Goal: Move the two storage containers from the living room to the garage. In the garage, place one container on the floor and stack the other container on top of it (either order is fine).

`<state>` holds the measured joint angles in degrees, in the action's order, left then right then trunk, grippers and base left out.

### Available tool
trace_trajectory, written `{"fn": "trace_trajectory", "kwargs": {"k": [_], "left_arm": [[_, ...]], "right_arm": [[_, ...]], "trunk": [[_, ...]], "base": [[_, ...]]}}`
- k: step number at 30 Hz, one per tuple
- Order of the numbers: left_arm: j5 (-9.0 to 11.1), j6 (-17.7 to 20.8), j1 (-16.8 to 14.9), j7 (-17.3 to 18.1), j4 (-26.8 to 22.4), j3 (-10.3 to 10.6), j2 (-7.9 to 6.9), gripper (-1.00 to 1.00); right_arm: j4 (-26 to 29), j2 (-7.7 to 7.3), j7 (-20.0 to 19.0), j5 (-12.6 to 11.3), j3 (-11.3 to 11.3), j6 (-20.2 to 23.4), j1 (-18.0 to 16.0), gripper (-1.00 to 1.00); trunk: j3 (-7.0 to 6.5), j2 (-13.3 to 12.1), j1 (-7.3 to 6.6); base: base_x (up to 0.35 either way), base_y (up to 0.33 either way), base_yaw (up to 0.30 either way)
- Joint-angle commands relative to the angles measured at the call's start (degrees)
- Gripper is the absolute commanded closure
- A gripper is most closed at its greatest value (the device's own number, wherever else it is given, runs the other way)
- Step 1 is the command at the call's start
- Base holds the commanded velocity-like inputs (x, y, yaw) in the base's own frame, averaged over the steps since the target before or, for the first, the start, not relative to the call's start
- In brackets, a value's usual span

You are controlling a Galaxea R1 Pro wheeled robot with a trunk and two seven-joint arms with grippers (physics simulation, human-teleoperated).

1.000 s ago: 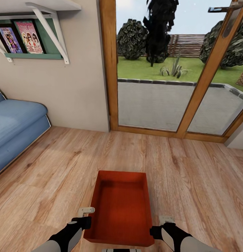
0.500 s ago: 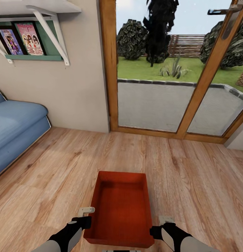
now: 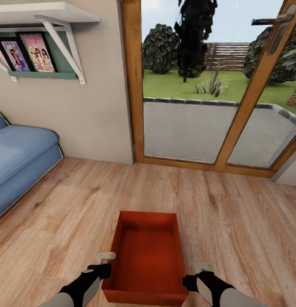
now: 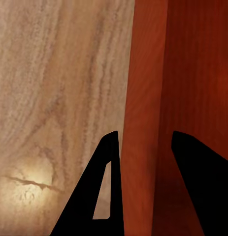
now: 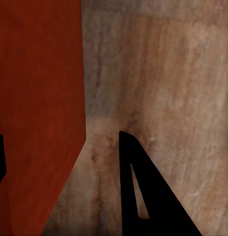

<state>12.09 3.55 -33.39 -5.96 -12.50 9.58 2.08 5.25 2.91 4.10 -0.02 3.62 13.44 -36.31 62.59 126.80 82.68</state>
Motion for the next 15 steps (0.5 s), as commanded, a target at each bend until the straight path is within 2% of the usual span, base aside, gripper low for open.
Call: {"fn": "trace_trajectory", "kwargs": {"k": [1,15], "left_arm": [[0.04,0.32,-0.01,-0.54,-0.15,0.19,-0.06,1.0],[0.04,0.32,-0.01,-0.51,-0.15,0.26,-0.06,1.0]], "right_arm": [[0.11,0.0,0.4,0.64,-0.01,0.34,0.01,1.0],[0.11,0.02,0.3,0.67,-0.05,0.27,0.02,1.0]], "trunk": [[-0.14,-0.4,-0.24],[-2.66,-6.02,-3.31]], "base": [[0.0,0.0,0.0],[0.0,0.0,0.0]]}}
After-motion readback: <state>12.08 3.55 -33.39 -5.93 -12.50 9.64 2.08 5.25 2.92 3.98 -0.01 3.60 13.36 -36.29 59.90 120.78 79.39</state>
